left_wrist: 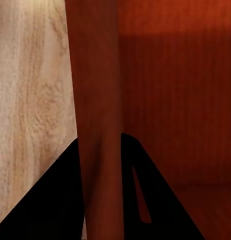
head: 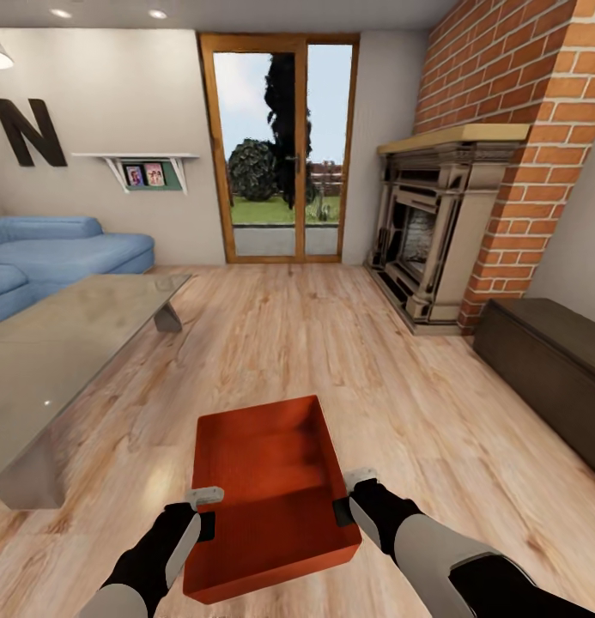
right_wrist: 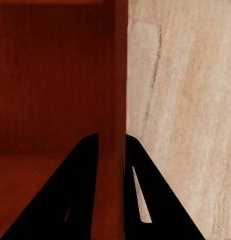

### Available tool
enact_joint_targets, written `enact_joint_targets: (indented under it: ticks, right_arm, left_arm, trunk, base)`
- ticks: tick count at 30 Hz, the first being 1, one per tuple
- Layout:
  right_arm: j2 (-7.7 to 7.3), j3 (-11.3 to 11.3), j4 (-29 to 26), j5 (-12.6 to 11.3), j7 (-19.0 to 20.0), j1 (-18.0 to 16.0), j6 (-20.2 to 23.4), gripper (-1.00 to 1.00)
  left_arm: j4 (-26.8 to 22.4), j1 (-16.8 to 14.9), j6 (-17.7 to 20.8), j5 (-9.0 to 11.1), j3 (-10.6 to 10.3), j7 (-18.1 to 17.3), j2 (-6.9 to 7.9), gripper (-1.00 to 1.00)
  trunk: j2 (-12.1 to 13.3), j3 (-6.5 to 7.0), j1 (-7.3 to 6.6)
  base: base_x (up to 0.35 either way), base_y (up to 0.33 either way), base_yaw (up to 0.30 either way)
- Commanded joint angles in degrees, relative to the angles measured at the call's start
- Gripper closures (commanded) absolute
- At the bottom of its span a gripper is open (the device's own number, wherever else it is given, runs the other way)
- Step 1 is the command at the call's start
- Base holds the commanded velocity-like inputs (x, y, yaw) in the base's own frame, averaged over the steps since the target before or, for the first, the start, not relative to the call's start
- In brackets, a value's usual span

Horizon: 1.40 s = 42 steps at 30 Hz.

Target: Move the two storage containers from the living room to the garage. In the garage, place one container on the floor and stack the other container on top of it (either order is fine).

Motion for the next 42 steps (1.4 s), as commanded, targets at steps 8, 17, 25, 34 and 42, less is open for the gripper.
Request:
enact_joint_targets:
  ticks: [8, 17, 25, 34, 42]
  right_arm:
    - [0.0, -0.35, -0.14, 0.73, -0.03, -0.05, 0.42, 1.0]
    - [0.0, -0.35, -0.14, 0.73, -0.03, -0.05, 0.42, 1.0]
    - [0.0, -0.35, -0.14, 0.73, -0.03, -0.04, 0.42, 1.0]
    - [0.0, -0.35, -0.14, 0.73, -0.03, -0.03, 0.42, 1.0]
    - [0.0, -0.35, -0.14, 0.73, -0.03, 0.0, 0.42, 1.0]
  left_arm:
    - [-0.09, -0.01, 0.23, 0.5, -0.12, 0.57, 0.02, 1.0]
    - [-0.11, -0.01, 0.23, 0.5, -0.12, 0.57, 0.02, 1.0]
    - [-0.09, -0.01, 0.22, 0.5, -0.12, 0.57, 0.03, 1.0]
    - [-0.07, -0.01, 0.22, 0.49, -0.12, 0.57, 0.02, 1.0]
    - [-0.11, -0.01, 0.22, 0.49, -0.12, 0.57, 0.06, 1.0]
  trunk:
    - [-0.02, -0.05, -0.01]
    - [-0.02, -0.05, -0.01]
    - [-0.02, -0.05, -0.01]
    - [-0.02, 0.05, -0.01]
    - [-0.02, 0.28, -0.01]
  base:
    - [0.0, 0.0, 0.293]
    - [0.0, 0.0, 0.293]
    - [0.0, 0.0, 0.293]
    - [0.0, 0.0, 0.293]
    - [0.0, 0.0, 0.29]
